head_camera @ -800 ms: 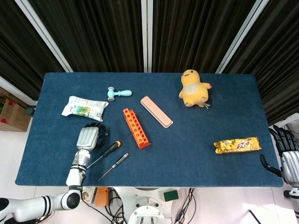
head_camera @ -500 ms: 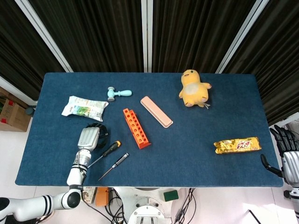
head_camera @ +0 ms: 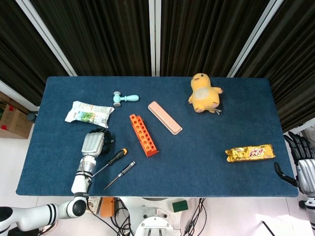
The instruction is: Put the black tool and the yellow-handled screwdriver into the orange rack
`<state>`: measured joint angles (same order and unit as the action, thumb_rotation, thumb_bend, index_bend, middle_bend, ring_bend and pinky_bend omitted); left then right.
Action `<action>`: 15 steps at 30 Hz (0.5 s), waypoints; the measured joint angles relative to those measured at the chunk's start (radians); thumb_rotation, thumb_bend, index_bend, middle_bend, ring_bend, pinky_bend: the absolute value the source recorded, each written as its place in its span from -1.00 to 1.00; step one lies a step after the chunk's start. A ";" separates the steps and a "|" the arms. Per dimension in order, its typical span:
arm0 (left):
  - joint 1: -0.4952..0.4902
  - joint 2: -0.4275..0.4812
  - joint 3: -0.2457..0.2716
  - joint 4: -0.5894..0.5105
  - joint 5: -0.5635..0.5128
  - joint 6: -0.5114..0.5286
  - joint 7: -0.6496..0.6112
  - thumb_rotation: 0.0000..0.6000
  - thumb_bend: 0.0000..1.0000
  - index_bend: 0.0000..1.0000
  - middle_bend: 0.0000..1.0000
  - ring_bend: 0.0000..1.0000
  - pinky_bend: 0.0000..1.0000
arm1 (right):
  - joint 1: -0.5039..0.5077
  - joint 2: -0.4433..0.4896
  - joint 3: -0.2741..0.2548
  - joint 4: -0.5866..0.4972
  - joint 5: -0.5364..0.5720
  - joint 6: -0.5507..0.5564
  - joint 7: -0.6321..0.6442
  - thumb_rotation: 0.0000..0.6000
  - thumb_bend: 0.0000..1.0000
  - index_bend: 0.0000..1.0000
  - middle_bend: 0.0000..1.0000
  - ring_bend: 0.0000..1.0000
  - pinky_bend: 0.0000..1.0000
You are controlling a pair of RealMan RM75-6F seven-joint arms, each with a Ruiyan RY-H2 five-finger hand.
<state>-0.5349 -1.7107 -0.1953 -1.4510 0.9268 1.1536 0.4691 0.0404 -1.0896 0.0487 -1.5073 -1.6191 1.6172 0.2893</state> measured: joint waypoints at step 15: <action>-0.007 -0.025 0.003 0.041 -0.004 -0.002 0.010 1.00 -0.29 0.02 -0.25 -0.55 -0.47 | 0.001 -0.002 0.001 0.000 0.003 -0.002 -0.003 1.00 -0.21 -1.00 -1.00 -1.00 -1.00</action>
<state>-0.5416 -1.7354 -0.1925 -1.4101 0.9231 1.1517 0.4792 0.0413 -1.0911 0.0497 -1.5076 -1.6165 1.6154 0.2868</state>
